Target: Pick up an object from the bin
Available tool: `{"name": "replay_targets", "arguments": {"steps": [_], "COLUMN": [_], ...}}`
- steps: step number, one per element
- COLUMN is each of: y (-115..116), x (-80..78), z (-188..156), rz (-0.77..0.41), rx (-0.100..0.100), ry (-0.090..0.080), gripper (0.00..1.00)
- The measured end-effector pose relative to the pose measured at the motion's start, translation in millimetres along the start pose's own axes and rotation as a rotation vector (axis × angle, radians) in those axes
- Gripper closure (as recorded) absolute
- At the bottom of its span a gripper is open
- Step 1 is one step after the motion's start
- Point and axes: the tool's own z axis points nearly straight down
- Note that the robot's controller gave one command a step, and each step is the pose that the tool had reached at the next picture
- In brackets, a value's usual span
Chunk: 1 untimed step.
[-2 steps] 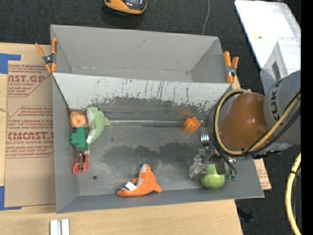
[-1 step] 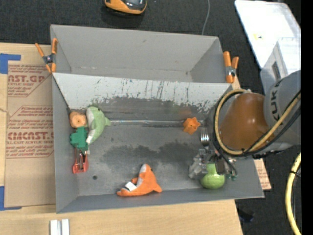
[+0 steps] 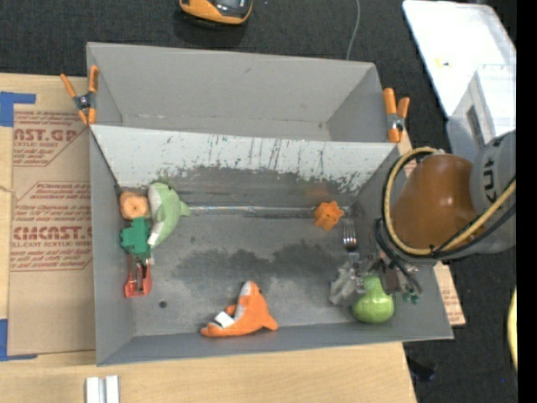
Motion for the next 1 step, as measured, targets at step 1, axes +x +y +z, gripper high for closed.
{"name": "replay_targets", "arguments": {"steps": [1], "y": [14.6], "x": [-0.2], "z": [-2.7], "rz": [-0.004], "rx": [0.02], "ry": [-0.008], "gripper": [1.0]}}
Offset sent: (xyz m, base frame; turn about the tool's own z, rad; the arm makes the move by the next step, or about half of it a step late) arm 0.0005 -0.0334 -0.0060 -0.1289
